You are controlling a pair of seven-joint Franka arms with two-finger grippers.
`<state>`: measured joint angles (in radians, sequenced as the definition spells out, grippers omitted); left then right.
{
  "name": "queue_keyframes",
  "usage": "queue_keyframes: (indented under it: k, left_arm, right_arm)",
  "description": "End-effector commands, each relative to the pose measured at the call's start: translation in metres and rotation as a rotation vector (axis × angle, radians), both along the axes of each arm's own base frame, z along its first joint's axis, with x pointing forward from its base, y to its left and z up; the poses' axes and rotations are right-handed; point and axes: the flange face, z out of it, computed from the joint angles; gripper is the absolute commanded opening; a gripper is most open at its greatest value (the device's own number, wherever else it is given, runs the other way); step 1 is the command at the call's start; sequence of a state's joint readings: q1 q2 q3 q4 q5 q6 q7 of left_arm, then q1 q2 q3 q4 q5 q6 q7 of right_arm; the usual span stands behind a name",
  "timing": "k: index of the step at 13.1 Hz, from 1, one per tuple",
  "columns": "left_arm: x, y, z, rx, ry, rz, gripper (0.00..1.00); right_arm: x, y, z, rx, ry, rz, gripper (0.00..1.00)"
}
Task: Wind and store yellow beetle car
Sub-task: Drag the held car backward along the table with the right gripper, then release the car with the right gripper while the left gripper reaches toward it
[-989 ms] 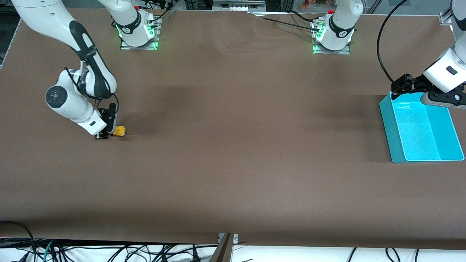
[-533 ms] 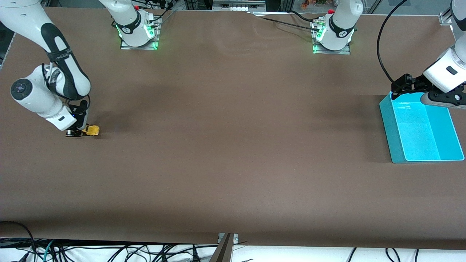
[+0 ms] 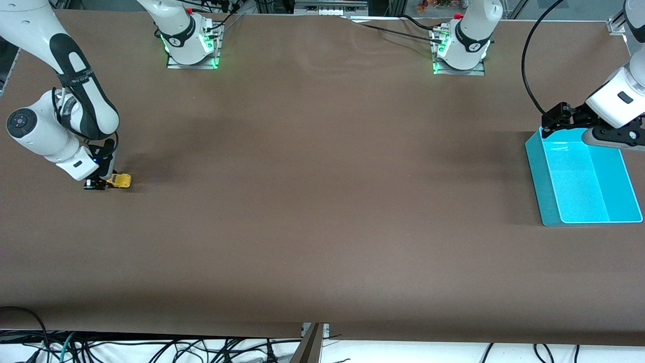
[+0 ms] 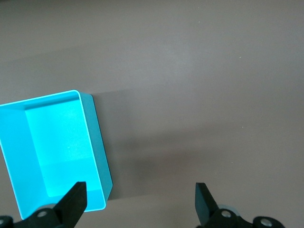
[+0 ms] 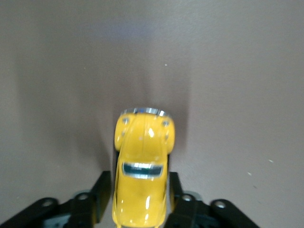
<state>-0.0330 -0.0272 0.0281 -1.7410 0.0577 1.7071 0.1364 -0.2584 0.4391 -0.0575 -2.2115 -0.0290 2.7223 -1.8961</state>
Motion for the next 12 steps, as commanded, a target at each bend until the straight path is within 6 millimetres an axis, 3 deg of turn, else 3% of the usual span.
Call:
queue_keyframes:
  k: [1, 4, 8, 12]
  left_arm:
    - [0.005, 0.001, 0.004, 0.009, -0.004, 0.001, 1.0]
    - [0.005, 0.001, 0.004, 0.009, -0.005, 0.001, 1.0]
    - [0.005, 0.001, 0.004, 0.009, -0.005, 0.001, 1.0]
    - [0.005, 0.001, 0.004, 0.009, -0.005, 0.001, 1.0]
  right_arm:
    - [0.018, -0.006, 0.0, 0.016, 0.009, 0.003, 1.0]
    - [0.033, -0.004, 0.014, 0.031, 0.019, 0.004, 1.0]
    - [0.036, 0.002, 0.019, 0.05, 0.013, -0.014, 1.0]
    - [0.063, 0.031, 0.05, 0.119, 0.012, -0.204, 1.0]
